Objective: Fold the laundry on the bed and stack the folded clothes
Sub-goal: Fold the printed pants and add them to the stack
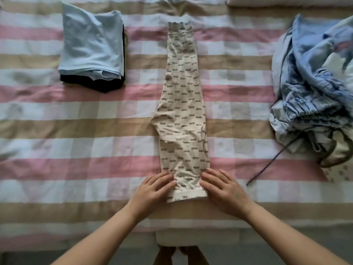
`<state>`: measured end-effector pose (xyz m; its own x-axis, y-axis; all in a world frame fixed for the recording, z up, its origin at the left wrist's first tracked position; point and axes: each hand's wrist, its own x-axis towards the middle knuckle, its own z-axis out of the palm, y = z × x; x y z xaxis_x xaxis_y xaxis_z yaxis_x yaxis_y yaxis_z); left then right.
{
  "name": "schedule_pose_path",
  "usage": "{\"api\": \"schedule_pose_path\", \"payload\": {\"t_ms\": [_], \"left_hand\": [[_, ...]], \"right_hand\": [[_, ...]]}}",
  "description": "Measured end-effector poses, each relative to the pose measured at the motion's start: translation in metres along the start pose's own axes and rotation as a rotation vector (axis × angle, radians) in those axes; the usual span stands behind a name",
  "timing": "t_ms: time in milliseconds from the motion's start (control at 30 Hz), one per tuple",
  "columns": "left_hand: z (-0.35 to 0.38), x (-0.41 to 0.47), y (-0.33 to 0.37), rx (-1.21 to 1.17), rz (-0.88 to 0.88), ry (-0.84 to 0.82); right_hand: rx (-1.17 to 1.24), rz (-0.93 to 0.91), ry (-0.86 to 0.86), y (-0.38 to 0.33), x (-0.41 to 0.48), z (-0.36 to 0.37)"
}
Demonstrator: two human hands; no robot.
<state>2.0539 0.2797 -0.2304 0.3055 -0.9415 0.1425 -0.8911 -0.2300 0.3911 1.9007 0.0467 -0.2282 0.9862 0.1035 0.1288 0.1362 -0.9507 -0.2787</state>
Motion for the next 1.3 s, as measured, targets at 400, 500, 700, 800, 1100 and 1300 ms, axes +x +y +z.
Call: {"api": "schedule_pose_path", "payload": {"t_ms": [400, 500, 700, 800, 1100, 1300], "left_hand": [[-0.007, 0.028, -0.008, 0.173, -0.011, 0.014], [-0.009, 0.034, -0.015, 0.039, 0.021, 0.015], [-0.020, 0.030, -0.014, -0.289, -0.145, 0.097], [-0.035, 0.060, -0.015, -0.612, -0.458, 0.286], [-0.021, 0.154, -0.068, -0.976, -0.928, 0.324], [-0.011, 0.169, -0.080, -0.935, -0.944, 0.439]], "right_hand": [[-0.180, -0.168, -0.002, 0.018, 0.037, 0.001], [-0.098, -0.163, 0.076, 0.016, 0.048, -0.002], [0.290, 0.132, 0.187, 0.003, 0.051, -0.015], [0.639, 0.470, 0.244, 0.006, 0.080, -0.026], [1.010, 0.918, 0.291, 0.061, 0.171, -0.013], [0.916, 0.971, 0.348, 0.073, 0.185, 0.000]]}}
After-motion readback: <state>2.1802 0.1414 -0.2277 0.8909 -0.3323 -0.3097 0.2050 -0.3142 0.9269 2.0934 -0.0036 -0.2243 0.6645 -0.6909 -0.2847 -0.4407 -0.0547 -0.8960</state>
